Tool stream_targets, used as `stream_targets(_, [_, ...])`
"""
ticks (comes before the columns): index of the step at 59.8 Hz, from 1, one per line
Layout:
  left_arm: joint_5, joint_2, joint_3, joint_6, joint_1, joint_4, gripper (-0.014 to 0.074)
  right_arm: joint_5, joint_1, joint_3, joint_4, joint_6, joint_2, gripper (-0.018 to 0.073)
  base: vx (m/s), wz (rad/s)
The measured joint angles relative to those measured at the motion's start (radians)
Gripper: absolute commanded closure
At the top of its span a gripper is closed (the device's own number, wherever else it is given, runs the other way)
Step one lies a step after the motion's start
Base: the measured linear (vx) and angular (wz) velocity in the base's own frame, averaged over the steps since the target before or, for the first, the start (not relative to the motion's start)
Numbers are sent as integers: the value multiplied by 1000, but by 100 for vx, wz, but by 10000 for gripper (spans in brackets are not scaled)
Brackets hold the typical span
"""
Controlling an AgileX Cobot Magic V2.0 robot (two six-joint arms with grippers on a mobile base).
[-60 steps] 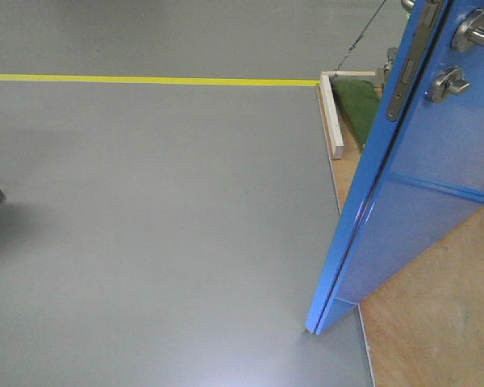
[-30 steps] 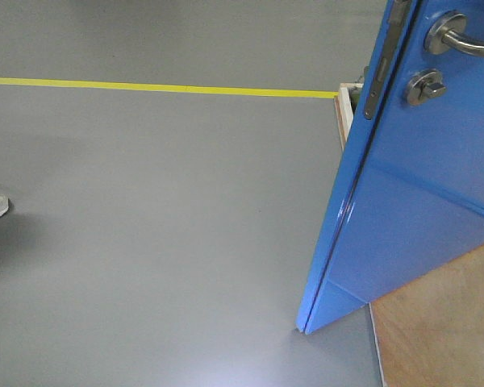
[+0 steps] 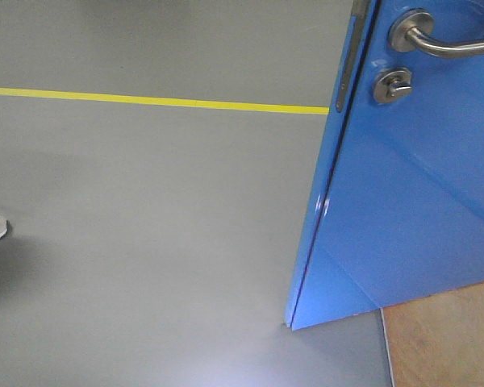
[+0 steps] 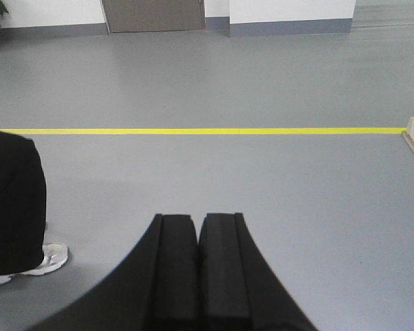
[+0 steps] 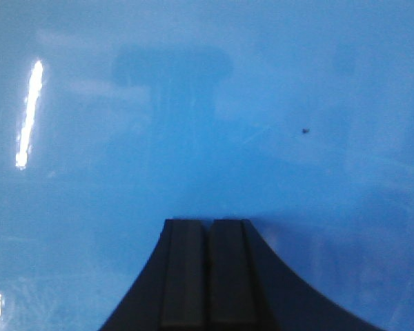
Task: Move to blue door and open it
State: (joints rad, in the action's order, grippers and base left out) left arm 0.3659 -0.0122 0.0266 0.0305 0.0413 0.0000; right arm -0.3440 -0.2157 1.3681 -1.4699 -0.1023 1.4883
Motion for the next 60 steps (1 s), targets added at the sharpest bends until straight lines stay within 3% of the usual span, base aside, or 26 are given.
stream_targets(60, [0, 0, 0, 0, 0, 0, 526, -28, 6, 0, 1, 0, 1, 554, 28, -5])
